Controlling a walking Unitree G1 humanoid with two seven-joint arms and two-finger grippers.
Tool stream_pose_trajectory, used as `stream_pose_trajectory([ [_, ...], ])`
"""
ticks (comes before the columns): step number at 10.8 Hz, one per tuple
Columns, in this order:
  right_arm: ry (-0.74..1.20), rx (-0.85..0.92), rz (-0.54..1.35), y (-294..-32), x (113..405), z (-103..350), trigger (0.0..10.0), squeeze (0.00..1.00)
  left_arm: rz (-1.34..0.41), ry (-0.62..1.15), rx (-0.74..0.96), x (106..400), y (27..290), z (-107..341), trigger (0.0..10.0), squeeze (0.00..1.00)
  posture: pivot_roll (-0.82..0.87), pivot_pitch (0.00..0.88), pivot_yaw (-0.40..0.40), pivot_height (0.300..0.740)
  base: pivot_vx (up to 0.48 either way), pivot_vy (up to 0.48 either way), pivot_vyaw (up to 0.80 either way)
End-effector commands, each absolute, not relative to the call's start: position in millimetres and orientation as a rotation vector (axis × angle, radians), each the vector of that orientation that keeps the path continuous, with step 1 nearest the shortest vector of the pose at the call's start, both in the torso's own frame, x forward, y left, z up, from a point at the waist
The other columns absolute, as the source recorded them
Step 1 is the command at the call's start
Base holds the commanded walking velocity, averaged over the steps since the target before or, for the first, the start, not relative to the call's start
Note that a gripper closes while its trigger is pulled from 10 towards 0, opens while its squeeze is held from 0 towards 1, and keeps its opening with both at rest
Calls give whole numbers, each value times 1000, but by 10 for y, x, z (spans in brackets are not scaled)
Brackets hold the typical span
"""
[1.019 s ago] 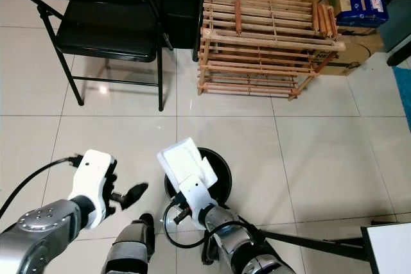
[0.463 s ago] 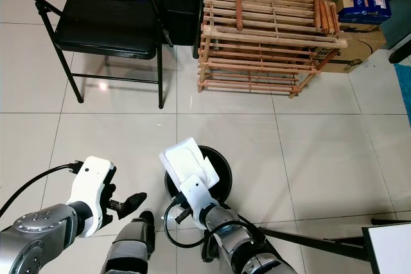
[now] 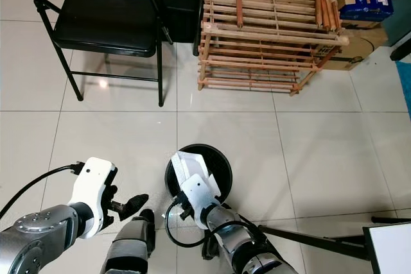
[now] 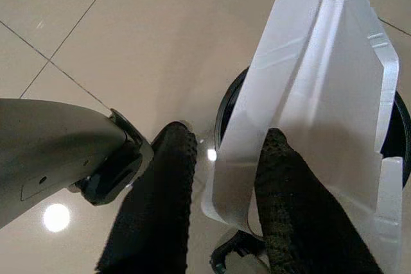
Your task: Picking trash to rubbish bin
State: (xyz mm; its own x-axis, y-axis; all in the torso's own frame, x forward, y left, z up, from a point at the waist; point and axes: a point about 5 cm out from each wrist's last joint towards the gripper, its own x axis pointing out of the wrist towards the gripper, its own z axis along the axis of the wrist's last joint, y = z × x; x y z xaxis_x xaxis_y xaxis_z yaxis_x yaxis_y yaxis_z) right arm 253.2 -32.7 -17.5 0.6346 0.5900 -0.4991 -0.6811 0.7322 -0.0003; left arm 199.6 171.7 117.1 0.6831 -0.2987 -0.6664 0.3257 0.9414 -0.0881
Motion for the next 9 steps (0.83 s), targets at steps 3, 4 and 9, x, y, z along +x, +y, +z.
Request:
stream_pose_trajectory([
  [3, 550, -188, 715, -421, 2408, -304, 10000, 1000, -369, 764, 29, 1959, 1681, 1141, 10000, 0, 520, 393, -152, 740, 0, 0, 0],
  [4, 542, -177, 711, -424, 2412, -297, 10000, 1000, -370, 765, 31, 1961, 1681, 1140, 10000, 0, 520, 393, -152, 740, 0, 0, 0],
  [9, 474, -75, 645, -375, 2625, -111, 10000, 1000, -366, 766, 35, 1973, 1689, 1132, 10000, 0, 528, 386, -147, 740, 0, 0, 0],
])
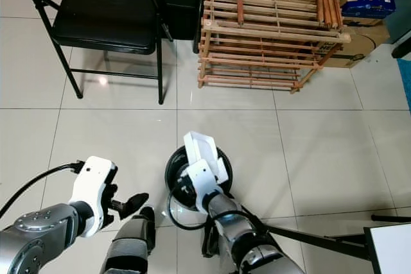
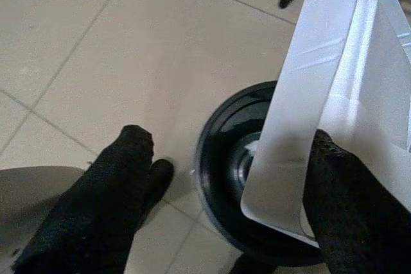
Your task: Picking trash to rubbish bin
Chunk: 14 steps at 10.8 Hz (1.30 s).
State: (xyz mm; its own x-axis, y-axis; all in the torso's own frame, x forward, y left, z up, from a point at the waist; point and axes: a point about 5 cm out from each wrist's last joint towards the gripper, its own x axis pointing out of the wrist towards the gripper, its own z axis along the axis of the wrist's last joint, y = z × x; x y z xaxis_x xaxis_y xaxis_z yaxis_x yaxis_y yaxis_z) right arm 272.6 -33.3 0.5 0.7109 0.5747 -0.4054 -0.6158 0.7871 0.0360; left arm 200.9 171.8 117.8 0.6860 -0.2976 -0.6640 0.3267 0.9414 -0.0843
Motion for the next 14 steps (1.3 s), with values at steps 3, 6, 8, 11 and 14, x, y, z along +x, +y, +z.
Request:
stream_pose_trajectory([
  [3, 543, -105, 732, -346, 2466, -235, 10000, 1000, -365, 765, 35, 1979, 1687, 1128, 10000, 0, 531, 384, -149, 740, 0, 0, 0],
  [6, 571, -175, 763, -350, 2376, -310, 10000, 1000, -372, 765, 40, 1998, 1673, 1116, 10000, 0, 523, 378, -148, 740, 0, 0, 0],
  [8, 504, -301, 756, -342, 2422, -270, 10000, 1000, -375, 764, 40, 2007, 1663, 1115, 10000, 0, 521, 376, -148, 740, 0, 0, 0],
  [11, 451, -316, 762, -324, 2455, -220, 10000, 961, -379, 758, 41, 2029, 1646, 1112, 10000, 0, 517, 375, -150, 740, 0, 0, 0],
  [14, 512, -359, 884, -268, 2255, -348, 10000, 596, -384, 751, 46, 2041, 1630, 1111, 10000, 0, 515, 374, -150, 740, 0, 0, 0],
])
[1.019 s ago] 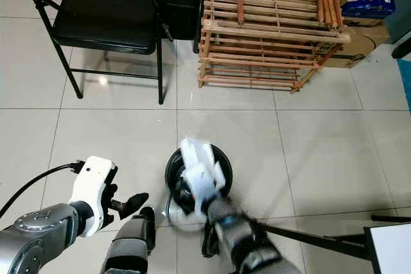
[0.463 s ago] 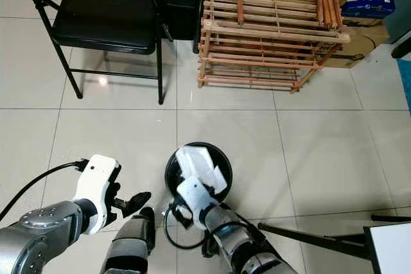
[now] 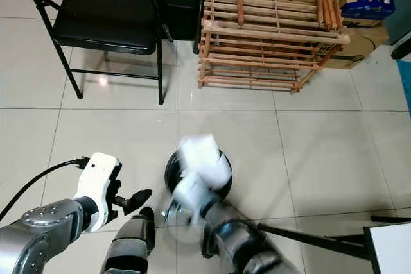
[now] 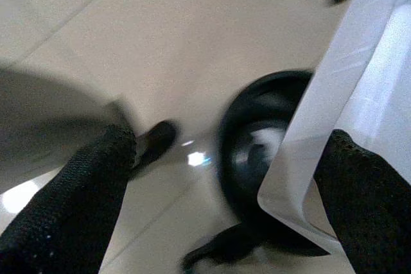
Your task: Picking trash to rubbish bin
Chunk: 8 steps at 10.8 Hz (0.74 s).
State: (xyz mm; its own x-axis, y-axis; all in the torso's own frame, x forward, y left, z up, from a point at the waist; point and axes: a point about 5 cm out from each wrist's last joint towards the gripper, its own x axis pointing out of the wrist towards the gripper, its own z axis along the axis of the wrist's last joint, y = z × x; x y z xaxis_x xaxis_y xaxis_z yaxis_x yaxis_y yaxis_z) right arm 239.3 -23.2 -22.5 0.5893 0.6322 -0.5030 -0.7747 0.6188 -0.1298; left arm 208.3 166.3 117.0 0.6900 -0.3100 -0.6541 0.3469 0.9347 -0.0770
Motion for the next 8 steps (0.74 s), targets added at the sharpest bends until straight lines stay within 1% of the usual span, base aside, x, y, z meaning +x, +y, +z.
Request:
stream_pose_trajectory([
  [1, 511, -345, 787, -335, 2315, -341, 10000, 314, -385, 750, 48, 2046, 1630, 1110, 10000, 0, 516, 372, -148, 740, 0, 0, 0],
  [2, 521, -317, 762, -356, 2330, -340, 10000, 290, -383, 749, 48, 2051, 1631, 1109, 10000, 0, 516, 372, -148, 740, 0, 0, 0],
  [3, 498, -389, 799, -349, 2296, -355, 10000, 302, -389, 752, 50, 2041, 1622, 1102, 10000, 0, 514, 373, -148, 740, 0, 0, 0],
  [4, 510, -342, 765, -383, 2331, -343, 10000, 298, -388, 754, 51, 2041, 1626, 1096, 10000, 0, 509, 376, -147, 740, 0, 0, 0],
  [7, 495, -331, 738, -424, 2352, -333, 10000, 290, -394, 752, 55, 2054, 1615, 1091, 10000, 0, 506, 373, -147, 740, 0, 0, 0],
  [8, 493, -325, 728, -443, 2354, -334, 10000, 184, -395, 752, 55, 2058, 1612, 1087, 10000, 0, 500, 372, -146, 740, 0, 0, 0],
])
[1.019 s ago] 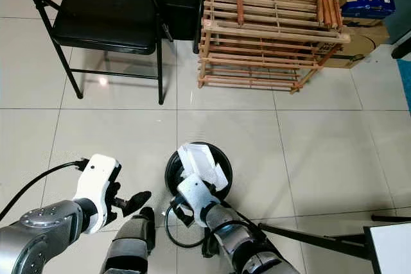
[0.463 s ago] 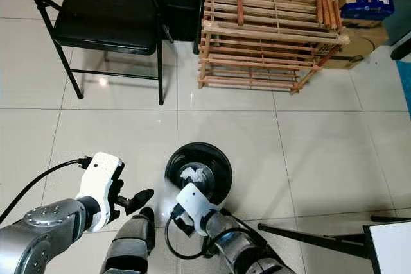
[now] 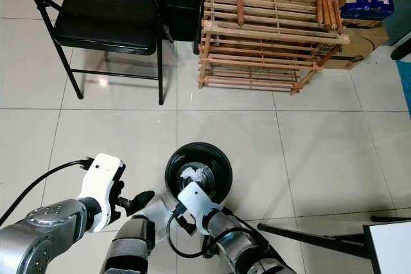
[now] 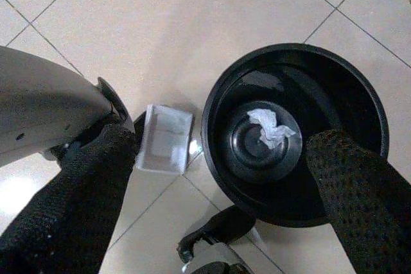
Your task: Picking trash to rubbish bin
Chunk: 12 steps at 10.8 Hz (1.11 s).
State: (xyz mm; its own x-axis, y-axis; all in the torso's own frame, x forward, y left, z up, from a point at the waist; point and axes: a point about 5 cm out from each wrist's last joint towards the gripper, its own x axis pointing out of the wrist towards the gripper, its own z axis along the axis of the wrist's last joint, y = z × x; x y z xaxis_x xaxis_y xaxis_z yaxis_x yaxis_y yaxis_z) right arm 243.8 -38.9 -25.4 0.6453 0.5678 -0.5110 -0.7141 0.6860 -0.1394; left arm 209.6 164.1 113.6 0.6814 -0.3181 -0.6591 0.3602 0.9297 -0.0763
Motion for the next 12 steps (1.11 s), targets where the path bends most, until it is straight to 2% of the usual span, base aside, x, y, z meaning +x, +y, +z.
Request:
stream_pose_trajectory([
  [1, 493, -319, 720, -469, 2346, -343, 10000, 0, -398, 752, 55, 2070, 1606, 1082, 10000, 0, 500, 372, -146, 740, 0, 0, 0],
  [5, 315, -184, 513, -676, 2627, -87, 10000, 0, -398, 631, 94, 2254, 1542, 1133, 10000, 0, 481, 342, -146, 740, 0, 0, 0],
  [9, 44, -86, 335, -932, 2839, 392, 10000, 0, -337, 240, 221, 2615, 1447, 1363, 10000, 0, 419, 257, -146, 740, 0, 0, 0],
  [10, -17, -68, 277, -1034, 2853, 565, 10000, 0, -347, 118, 250, 2718, 1371, 1450, 10000, 0, 397, 225, -145, 740, 0, 0, -669],
  [12, -67, -50, 213, -1159, 2837, 749, 10000, 0, -373, 18, 273, 2822, 1251, 1502, 10000, 0, 358, 174, -139, 740, 0, 0, -756],
])
